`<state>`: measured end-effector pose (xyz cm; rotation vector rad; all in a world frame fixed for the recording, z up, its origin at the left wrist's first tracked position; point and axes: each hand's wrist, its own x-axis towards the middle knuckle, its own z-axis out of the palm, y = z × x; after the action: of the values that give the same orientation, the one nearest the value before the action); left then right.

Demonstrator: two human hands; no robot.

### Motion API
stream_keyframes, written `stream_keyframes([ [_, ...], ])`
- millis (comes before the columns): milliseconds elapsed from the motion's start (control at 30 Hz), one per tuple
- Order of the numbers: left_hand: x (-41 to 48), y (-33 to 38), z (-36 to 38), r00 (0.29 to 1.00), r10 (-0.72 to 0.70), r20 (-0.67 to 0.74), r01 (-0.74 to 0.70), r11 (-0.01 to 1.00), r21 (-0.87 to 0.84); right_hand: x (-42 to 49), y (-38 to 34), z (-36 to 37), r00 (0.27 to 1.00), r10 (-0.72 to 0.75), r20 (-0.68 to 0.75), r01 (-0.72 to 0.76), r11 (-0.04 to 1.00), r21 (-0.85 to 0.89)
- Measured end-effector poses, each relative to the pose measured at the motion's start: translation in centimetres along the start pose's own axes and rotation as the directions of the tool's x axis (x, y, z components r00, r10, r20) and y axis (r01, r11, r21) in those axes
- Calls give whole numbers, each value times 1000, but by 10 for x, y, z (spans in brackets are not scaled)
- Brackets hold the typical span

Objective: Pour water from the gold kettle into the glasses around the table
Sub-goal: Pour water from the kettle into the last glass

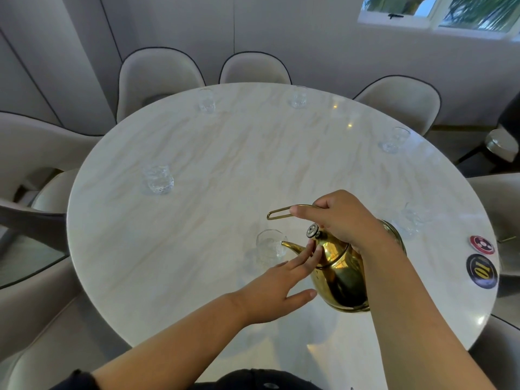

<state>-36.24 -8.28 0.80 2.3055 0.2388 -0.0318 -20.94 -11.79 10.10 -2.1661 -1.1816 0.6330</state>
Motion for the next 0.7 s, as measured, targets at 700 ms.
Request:
stream_keyframes([
  [700, 5, 4, 10, 1000, -21, -7, 22, 994, 108, -11, 27, -3, 997, 14, -75, -1, 984, 177],
])
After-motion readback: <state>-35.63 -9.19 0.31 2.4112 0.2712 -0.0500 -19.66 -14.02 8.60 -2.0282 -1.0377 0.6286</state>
